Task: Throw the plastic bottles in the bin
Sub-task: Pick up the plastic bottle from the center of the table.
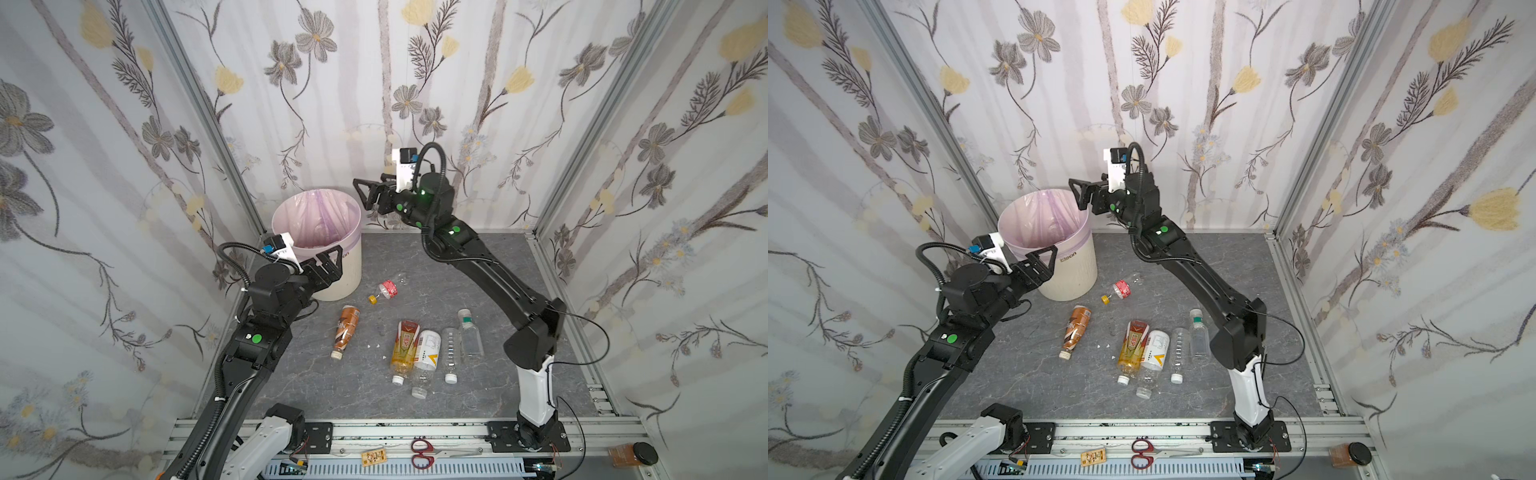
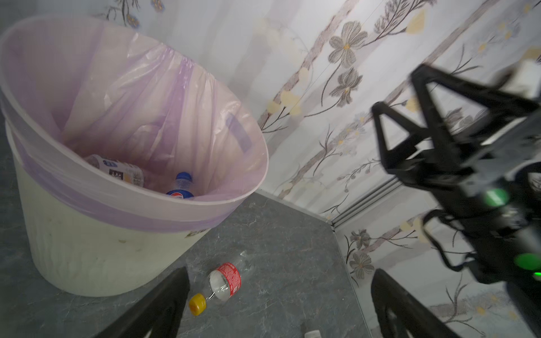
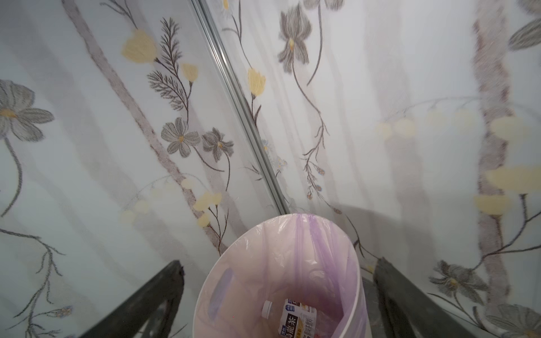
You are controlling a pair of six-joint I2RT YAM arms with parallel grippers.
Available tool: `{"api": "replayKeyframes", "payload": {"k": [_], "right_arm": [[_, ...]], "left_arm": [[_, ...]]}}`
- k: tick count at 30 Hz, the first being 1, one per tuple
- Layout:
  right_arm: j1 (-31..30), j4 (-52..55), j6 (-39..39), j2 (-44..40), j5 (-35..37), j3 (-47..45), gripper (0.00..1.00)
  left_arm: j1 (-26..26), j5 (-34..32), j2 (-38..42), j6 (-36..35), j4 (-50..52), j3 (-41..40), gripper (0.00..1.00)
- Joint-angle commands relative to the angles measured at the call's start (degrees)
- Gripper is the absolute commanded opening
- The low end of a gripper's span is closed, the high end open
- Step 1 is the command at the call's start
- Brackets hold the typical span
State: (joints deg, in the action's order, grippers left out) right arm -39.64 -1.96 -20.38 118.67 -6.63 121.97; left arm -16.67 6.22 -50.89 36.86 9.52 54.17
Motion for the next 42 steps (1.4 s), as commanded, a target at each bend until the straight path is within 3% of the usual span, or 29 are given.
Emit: {"api": "replayKeyframes", "payload": {"k": [1, 9, 18, 26, 36, 42], "right_arm": [[0.7, -0.7, 4.6, -8.7, 7.3, -8.2, 1.00], [2.9, 0.6, 6.1, -26.4, 17.9, -36.5, 1.00], [5.9, -4.1, 2.2, -41.3, 17.2, -60.4, 1.00], [7.8, -5.9, 0.8, -46.9, 15.4, -69.4, 1.00], [9.2, -7.5, -0.5, -48.9, 13.5, -72.9, 1.00], [9.3, -7.4, -0.7, -49.1, 13.3, -73.3, 1.00]], "left_arm": [[-0.4, 0.9, -1.9, 2.3, 5.7, -2.7, 1.00], [-2.5, -7.5, -12.1, 3.5, 15.0, -6.9, 1.00], [-9.0, -15.5, -25.7, 4.6, 15.0, -7.2, 1.00], [-12.9, -21.2, -33.0, 6.5, 14.2, -9.0, 0.99], [-15.5, -24.8, -37.9, 5.9, 12.4, -9.7, 0.72], [-15.6, -25.3, -35.5, 5.1, 11.3, -9.9, 0.56]]}}
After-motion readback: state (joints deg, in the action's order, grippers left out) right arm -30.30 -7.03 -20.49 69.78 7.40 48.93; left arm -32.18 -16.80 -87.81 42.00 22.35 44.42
